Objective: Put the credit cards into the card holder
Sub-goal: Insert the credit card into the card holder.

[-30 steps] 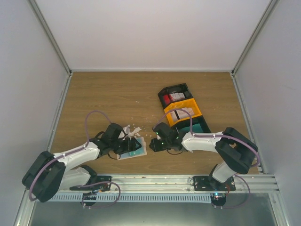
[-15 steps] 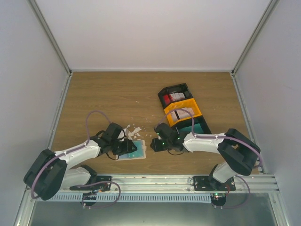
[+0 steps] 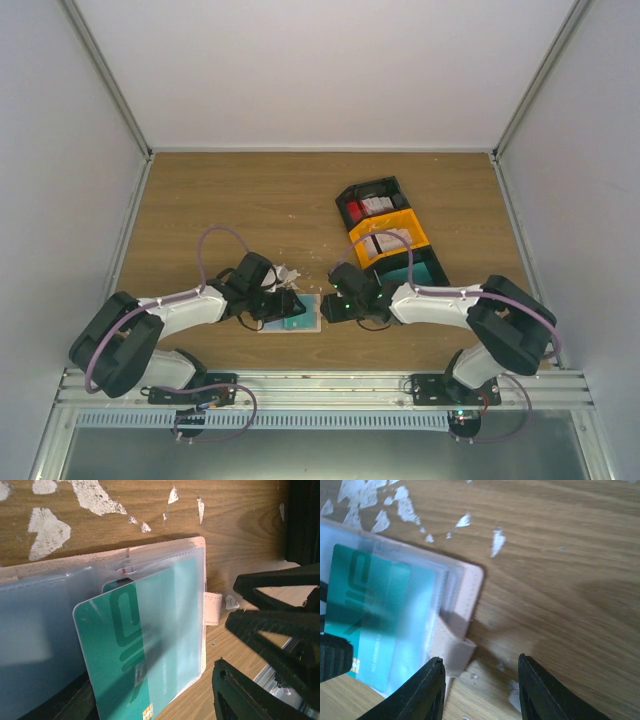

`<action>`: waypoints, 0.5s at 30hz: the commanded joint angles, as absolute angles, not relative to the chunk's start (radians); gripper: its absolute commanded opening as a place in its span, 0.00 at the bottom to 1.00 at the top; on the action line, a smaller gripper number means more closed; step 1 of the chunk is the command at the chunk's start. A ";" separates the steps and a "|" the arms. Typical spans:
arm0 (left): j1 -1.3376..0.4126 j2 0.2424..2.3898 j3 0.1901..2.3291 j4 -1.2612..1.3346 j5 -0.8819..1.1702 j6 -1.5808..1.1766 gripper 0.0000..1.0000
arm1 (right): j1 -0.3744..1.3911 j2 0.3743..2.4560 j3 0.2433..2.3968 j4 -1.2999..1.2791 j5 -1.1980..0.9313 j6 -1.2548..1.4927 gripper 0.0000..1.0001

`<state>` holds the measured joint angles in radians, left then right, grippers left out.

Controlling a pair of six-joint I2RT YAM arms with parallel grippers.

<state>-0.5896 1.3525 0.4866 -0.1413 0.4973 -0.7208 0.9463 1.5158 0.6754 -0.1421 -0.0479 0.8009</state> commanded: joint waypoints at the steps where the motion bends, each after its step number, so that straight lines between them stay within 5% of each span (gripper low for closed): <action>1: -0.595 1.374 0.441 -0.137 0.422 -0.700 0.55 | 0.987 1.567 0.738 -0.152 -0.038 0.728 0.43; 7: -0.596 1.383 0.433 -0.129 0.404 -0.701 0.41 | 1.012 1.648 0.802 -0.174 -0.042 0.685 0.50; 15: -0.595 1.410 0.412 -0.085 0.409 -0.693 0.41 | 1.039 1.718 0.855 -0.283 -0.017 0.644 0.54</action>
